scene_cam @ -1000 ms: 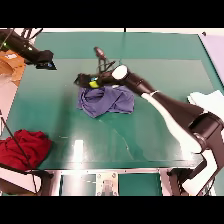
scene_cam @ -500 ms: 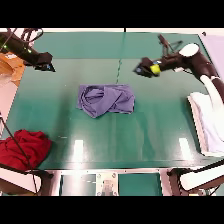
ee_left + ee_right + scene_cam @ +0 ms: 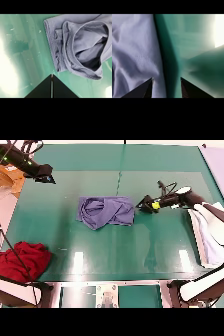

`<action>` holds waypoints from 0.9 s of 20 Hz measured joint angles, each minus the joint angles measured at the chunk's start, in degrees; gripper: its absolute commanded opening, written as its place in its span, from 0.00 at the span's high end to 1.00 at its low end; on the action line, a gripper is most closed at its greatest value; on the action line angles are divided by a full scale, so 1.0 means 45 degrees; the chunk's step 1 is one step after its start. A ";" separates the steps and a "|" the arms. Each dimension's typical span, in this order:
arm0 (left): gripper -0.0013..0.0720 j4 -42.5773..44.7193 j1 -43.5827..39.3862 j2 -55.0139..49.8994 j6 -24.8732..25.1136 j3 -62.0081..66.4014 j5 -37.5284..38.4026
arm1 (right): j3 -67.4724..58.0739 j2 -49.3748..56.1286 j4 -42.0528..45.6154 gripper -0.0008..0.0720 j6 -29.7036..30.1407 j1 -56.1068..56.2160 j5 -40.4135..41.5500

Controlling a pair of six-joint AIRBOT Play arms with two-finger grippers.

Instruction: Fold the shirts.

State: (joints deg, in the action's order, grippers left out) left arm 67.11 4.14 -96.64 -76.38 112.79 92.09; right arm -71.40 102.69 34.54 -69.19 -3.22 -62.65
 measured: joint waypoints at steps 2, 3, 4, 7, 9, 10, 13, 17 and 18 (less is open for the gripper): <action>0.96 -0.0015 -0.0005 0.0000 -0.0005 0.0000 0.0039 | 0.0068 0.0335 -0.0937 0.45 0.0389 0.0578 0.0136; 0.96 -0.0010 -0.0005 0.0000 0.0000 0.0000 0.0092 | 0.0049 0.0452 -0.1205 0.44 0.0505 0.0850 0.0209; 0.96 -0.0005 0.0000 0.0000 0.0000 0.0000 0.0136 | -0.0010 0.0525 -0.1341 0.44 0.0568 0.1073 0.0301; 0.96 -0.0019 -0.0005 0.0000 0.0024 0.0000 0.0364 | -0.0321 0.0675 -0.1598 0.46 0.0563 0.1554 0.0486; 0.96 -0.0010 0.0000 0.0000 0.0049 0.0000 0.0534 | -0.0495 0.0714 -0.1715 0.75 0.0471 0.1797 0.0515; 0.96 -0.0015 0.0000 0.0005 0.0058 0.0000 0.0597 | -0.0554 0.0719 -0.1807 0.92 0.0398 0.1919 0.0500; 0.96 -0.0015 0.0000 0.0000 0.0170 0.0000 0.0704 | -0.0719 0.0729 -0.1914 0.96 0.0209 0.2297 0.0442; 0.96 -0.0015 -0.0005 0.0000 0.0282 0.0000 0.0816 | -0.1763 0.0228 -0.1977 0.96 -0.0204 0.2273 0.0005; 0.96 -0.0015 0.0000 0.0000 0.0291 0.0000 0.0845 | -0.2215 -0.0063 -0.1933 0.96 -0.0418 0.2079 -0.0107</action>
State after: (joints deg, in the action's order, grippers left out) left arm 67.05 4.14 -96.64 -75.07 112.79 95.90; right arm -81.36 102.41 25.85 -71.07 6.13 -63.13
